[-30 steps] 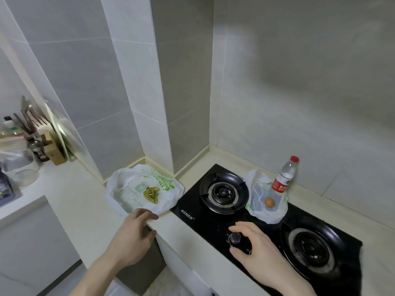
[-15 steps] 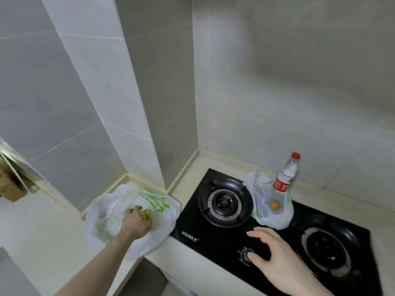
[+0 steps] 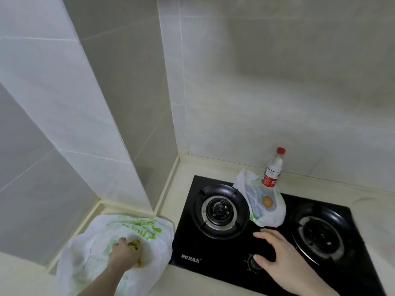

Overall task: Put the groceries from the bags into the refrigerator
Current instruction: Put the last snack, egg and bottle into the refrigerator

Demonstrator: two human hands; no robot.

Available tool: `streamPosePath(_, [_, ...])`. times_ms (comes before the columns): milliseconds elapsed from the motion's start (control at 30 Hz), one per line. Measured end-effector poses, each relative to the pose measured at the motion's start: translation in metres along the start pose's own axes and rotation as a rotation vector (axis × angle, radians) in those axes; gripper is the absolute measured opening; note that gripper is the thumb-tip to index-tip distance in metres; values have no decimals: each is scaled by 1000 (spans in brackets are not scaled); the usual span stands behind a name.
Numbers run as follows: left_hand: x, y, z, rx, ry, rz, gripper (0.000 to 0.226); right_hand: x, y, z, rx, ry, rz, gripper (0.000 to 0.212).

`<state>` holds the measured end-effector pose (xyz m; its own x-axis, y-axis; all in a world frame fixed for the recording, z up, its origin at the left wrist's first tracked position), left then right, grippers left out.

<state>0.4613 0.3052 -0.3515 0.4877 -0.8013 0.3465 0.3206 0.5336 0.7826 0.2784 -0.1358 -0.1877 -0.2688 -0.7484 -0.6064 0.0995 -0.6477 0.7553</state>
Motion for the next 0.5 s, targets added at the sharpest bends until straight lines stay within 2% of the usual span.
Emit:
streamPosePath(133, [-6,-7,-17,-27,13,-2,73,11,4,-5,-3,-17,8,51])
streamPosePath(233, [-3,-10,-14,17,32,41,66,22,10,-13,-26,-37,-7,50])
streamPosePath(400, [8,6,16,224,26,218,59,48,22,-47,-34,-93,-25,49])
streamPosePath(500, [26,26,58,364,-27,322,57,72,24,-79,-63,-138,7,59])
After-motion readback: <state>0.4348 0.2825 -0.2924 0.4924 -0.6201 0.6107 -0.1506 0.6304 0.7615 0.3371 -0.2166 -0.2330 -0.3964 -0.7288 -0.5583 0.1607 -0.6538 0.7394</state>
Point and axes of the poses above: each hand's wrist, its own z-axis away from the middle knuckle, its own y-axis out of the back of the hand, x = y × z, the point moved 2 cm from there along -z, towards the middle knuckle, and after that the axes turned 2 degrees about y, right-handed, at the moved point
